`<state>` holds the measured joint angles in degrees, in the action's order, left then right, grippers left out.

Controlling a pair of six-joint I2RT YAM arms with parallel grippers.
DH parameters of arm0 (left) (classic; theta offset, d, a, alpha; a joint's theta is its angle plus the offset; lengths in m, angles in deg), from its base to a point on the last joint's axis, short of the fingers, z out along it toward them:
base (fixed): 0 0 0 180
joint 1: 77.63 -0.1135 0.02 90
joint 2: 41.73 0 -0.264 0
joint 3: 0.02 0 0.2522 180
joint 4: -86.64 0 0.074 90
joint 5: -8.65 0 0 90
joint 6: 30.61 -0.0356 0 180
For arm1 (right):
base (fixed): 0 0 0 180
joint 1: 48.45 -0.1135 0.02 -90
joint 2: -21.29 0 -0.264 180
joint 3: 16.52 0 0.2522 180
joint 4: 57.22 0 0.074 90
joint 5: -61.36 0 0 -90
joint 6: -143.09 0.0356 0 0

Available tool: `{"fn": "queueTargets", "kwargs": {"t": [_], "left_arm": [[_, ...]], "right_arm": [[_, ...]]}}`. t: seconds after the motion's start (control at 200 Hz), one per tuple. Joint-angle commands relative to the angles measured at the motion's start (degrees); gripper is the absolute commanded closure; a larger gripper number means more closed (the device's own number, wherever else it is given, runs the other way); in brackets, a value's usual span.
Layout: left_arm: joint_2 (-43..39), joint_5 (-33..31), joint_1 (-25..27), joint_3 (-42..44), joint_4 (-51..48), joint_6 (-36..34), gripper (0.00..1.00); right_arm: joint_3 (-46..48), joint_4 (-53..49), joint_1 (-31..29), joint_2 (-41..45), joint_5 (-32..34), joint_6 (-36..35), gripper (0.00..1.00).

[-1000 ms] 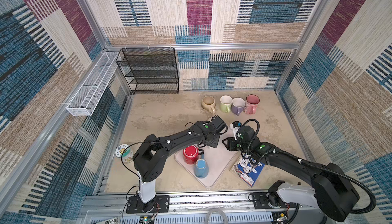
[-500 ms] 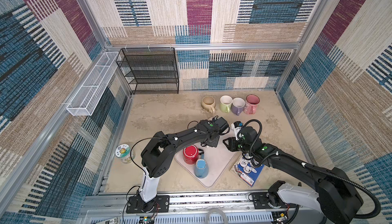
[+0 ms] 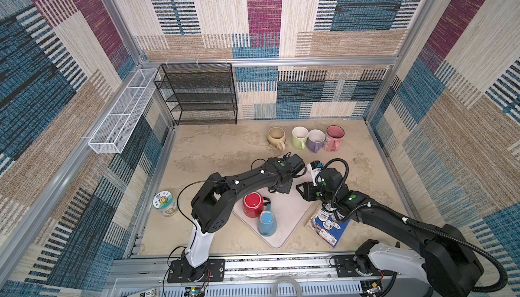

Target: Turn the mug right side up

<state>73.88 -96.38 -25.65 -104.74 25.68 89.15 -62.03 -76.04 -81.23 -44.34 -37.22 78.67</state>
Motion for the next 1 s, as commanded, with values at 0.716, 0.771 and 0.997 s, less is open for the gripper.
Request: {"fn": "queueTargets", "kwargs": {"t": [0.716, 0.771, 0.997], "left_arm": [[0.3, -1.3, -0.7, -0.9, -0.4, -0.9, 0.91], [-0.2, -1.2, -0.7, -0.3, -0.3, -0.8, 0.95], [-3.8, 0.3, -0.6, 2.2, 0.6, -1.2, 1.00]], "right_arm": [[-0.7, 0.0, -0.1, 0.6, -0.4, -0.8, 0.57], [-0.5, 0.2, 0.0, 1.1, -0.5, -0.7, 0.57], [1.5, 2.3, 0.0, 3.7, -0.3, -0.7, 0.55]]}}
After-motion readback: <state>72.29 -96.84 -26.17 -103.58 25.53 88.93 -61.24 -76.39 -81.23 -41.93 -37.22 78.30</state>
